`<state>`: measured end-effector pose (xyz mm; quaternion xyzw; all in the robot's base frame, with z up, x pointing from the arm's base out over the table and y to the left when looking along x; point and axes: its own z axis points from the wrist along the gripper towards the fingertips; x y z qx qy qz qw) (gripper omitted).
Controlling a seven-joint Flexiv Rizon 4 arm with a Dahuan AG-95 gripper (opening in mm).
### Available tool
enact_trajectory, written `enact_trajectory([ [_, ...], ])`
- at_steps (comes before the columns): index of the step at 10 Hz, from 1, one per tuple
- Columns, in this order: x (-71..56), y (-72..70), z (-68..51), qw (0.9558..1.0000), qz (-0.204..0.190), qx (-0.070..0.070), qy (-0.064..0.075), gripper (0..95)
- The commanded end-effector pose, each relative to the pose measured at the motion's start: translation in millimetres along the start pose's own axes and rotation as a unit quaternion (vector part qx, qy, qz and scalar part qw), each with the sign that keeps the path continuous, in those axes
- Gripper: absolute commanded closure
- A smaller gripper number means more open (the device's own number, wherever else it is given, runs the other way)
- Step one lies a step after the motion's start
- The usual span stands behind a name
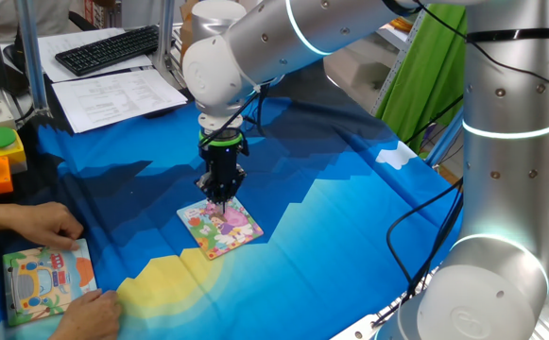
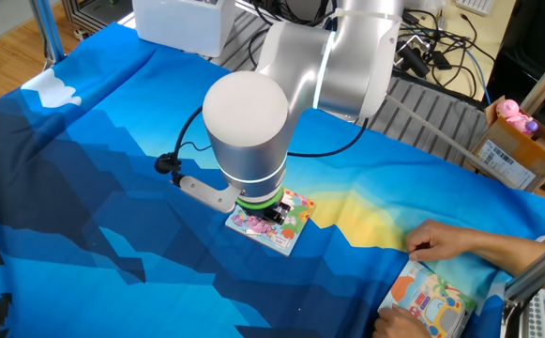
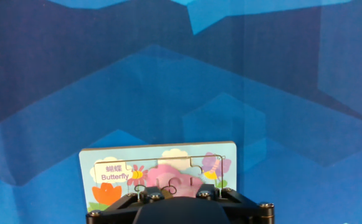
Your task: Assemble one piece of a puzzle
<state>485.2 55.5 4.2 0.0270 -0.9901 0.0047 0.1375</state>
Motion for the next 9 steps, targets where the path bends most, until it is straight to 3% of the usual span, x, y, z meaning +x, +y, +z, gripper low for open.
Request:
enact_trajectory([
  [1,-0.2,0.0,-0.2,1.0,0.0,0.002,0.002,95.0],
  [2,-0.2,0.1,-0.2,1.0,0.002,0.003,0.002,76.0],
  [3,-0.4,0.2,-0.1,1.0,0.002,0.004,0.002,38.0],
  [7,-2.1,0.0,-6.6,1.0,-0.003,0.001,0.005,38.0],
  [9,-3.0,-0.2,-8.4,1.0,-0.006,0.0,0.0,38.0],
])
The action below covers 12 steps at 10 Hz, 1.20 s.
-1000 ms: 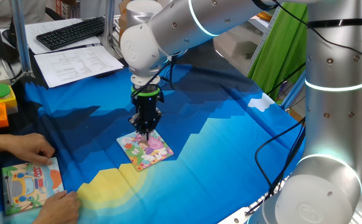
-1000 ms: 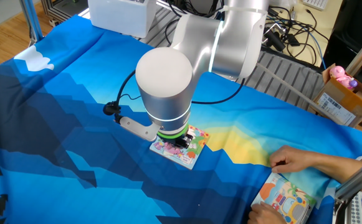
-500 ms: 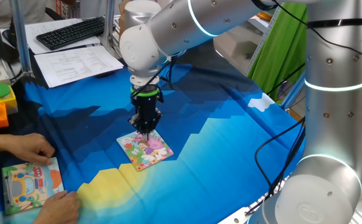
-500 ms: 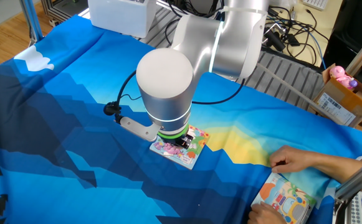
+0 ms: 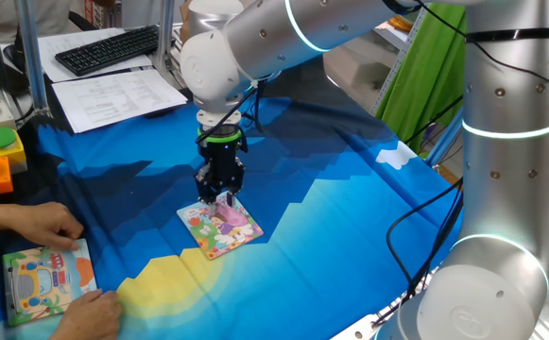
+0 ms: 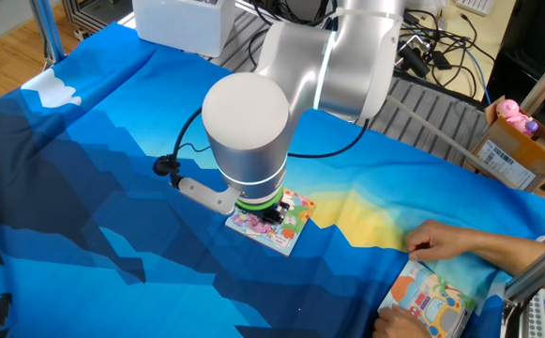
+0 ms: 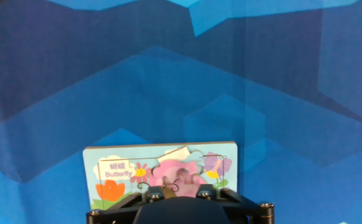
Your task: Assemble one piece of a puzzle
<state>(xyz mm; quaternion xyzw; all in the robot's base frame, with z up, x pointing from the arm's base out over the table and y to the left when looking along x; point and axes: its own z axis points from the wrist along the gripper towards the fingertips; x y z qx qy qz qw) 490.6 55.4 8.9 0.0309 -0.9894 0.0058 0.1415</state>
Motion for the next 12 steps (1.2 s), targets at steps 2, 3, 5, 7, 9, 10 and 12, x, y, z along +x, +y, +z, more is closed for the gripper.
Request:
enact_trajectory([
  [2,-7.2,-0.2,-13.2,1.0,-0.008,-0.003,-0.005,38.0],
  [3,-10.1,-1.8,-16.3,0.9999,-0.01,-0.001,-0.006,38.0],
  [5,-9.1,-12.5,-37.9,0.9999,0.0,-0.004,-0.015,38.0],
  [7,-17.6,-24.0,-53.3,0.9998,-0.009,-0.008,-0.015,38.0],
  [9,-31.2,-18.5,-46.1,0.9996,-0.021,-0.008,-0.017,38.0],
  [10,-36.4,-12.5,-41.6,0.9996,-0.02,-0.008,-0.02,38.0],
  [12,-42.4,-7.1,-36.1,0.9996,-0.015,-0.011,-0.022,38.0],
])
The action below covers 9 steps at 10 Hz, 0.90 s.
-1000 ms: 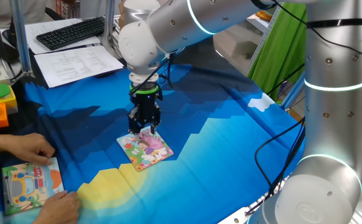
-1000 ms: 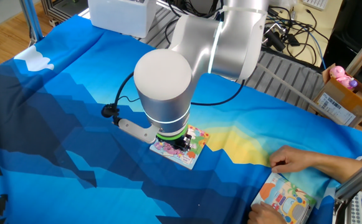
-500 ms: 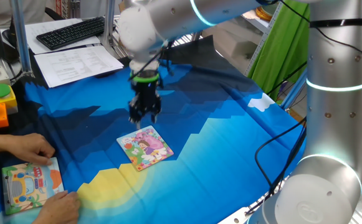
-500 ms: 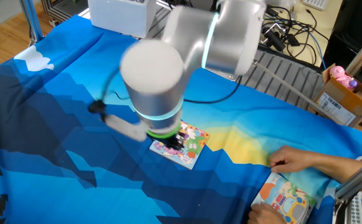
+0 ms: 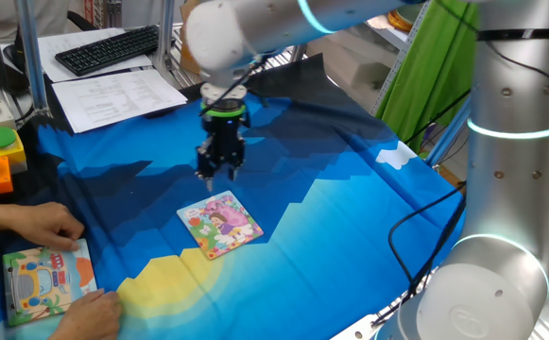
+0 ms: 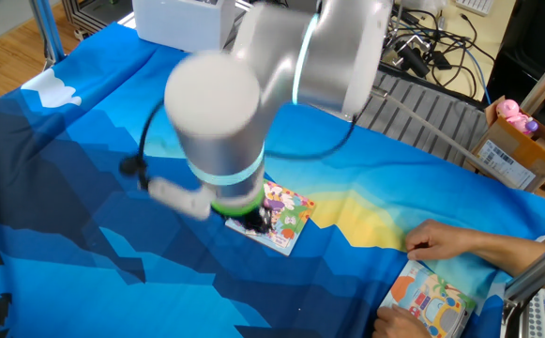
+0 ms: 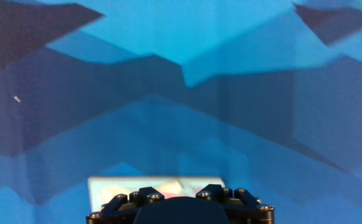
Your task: Assemble one piece of a puzzle
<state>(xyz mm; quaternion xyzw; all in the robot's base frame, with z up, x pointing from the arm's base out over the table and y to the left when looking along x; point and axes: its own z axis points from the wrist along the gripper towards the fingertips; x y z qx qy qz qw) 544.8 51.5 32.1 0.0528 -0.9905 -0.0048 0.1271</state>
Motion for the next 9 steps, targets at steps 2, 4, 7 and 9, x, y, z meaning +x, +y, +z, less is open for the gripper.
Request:
enact_trajectory([
  [2,-1.0,3.2,5.7,1.0,0.005,-0.005,-0.006,38.0],
  [4,0.3,8.4,10.5,1.0,0.002,-0.004,-0.002,38.0],
  [7,5.8,15.8,17.1,0.9999,-0.012,0.004,-0.001,38.0],
  [9,6.5,16.1,17.2,0.9996,-0.025,0.015,0.004,38.0],
])
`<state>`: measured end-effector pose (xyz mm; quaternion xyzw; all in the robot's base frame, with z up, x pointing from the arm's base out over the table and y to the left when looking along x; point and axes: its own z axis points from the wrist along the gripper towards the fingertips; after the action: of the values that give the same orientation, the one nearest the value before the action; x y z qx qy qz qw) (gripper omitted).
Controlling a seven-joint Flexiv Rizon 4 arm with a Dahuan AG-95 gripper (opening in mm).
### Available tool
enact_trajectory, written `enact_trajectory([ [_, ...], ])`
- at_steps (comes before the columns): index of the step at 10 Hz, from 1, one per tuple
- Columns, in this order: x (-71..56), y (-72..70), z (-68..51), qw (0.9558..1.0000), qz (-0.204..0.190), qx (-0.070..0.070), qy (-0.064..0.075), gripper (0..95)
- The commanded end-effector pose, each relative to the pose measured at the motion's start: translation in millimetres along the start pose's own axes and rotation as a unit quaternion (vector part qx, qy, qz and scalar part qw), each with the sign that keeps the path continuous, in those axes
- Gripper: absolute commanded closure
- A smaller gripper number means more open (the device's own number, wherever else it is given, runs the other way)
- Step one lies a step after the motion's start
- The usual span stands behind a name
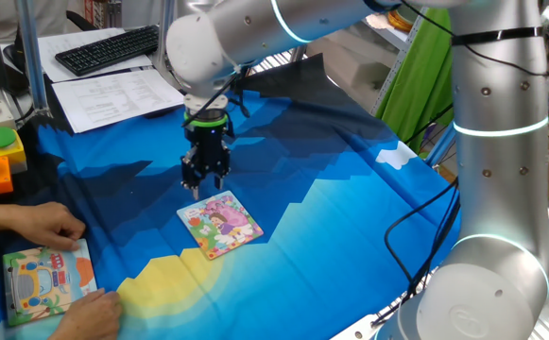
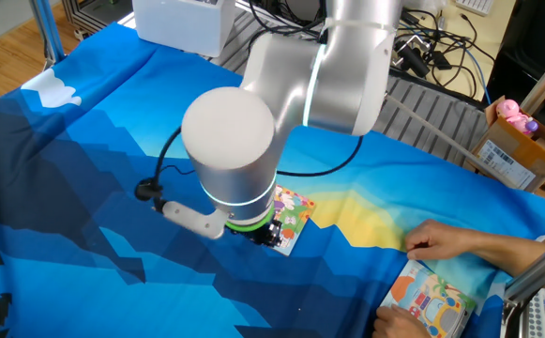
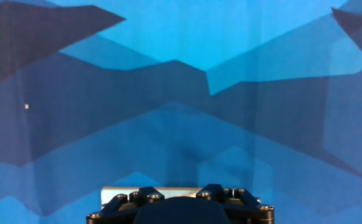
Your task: Assemble one piece of a puzzle
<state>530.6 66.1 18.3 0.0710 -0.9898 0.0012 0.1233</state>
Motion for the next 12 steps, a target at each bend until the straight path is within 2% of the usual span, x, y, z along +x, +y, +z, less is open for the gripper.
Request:
enact_trajectory([
  [1,-2.0,0.3,0.3,0.9999,-0.011,0.008,0.009,38.0],
  [3,-2.0,0.4,0.3,0.9996,-0.023,0.012,0.013,38.0],
  [4,-1.9,0.3,0.3,0.9987,-0.04,0.026,0.02,38.0],
  [6,-0.9,1.5,1.5,0.9985,-0.041,0.02,0.03,38.0],
  [8,0.6,2.4,2.3,0.9985,-0.04,0.024,0.03,38.0],
  [9,0.6,2.4,2.3,0.9984,-0.041,0.02,0.035,38.0],
  [12,0.6,2.4,2.3,0.9983,-0.04,0.021,0.038,38.0],
])
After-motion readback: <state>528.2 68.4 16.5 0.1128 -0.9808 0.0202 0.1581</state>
